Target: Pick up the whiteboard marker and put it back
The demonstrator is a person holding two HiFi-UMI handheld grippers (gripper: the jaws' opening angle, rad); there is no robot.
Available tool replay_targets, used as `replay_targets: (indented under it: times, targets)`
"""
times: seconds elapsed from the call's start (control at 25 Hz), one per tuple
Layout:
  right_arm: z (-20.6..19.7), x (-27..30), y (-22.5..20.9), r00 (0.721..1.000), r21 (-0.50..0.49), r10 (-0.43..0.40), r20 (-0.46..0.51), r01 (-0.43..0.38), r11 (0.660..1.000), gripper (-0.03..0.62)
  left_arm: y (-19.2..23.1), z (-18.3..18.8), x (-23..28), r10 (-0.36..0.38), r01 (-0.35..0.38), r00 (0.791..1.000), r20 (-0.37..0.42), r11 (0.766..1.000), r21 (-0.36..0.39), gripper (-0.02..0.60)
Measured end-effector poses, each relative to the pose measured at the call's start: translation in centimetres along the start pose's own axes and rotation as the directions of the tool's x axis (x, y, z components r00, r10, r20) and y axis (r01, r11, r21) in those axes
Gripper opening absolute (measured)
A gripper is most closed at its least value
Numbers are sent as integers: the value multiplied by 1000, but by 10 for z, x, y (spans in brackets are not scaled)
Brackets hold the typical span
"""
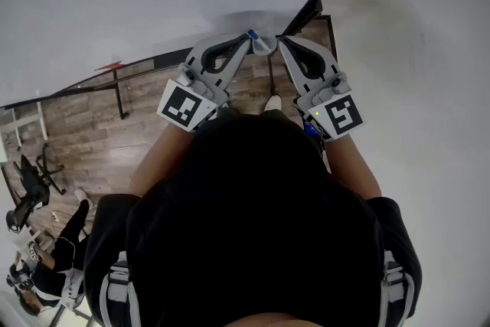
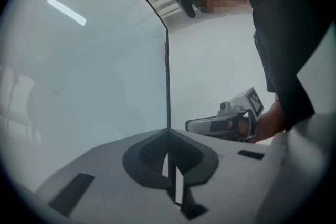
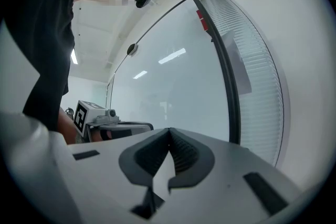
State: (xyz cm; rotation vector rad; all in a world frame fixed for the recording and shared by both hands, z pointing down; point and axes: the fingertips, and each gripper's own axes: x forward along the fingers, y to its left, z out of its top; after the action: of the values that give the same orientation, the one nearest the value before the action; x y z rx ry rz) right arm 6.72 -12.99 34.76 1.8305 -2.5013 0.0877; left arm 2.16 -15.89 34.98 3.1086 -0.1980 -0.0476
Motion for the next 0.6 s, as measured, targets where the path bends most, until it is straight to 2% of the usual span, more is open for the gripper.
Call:
replay_targets:
  times: [0.6]
  targets:
    - [6,0,4,1000,-30,4,17,-4,1000,1,-1,5,2,-2,2,1000,17,1000,2,3]
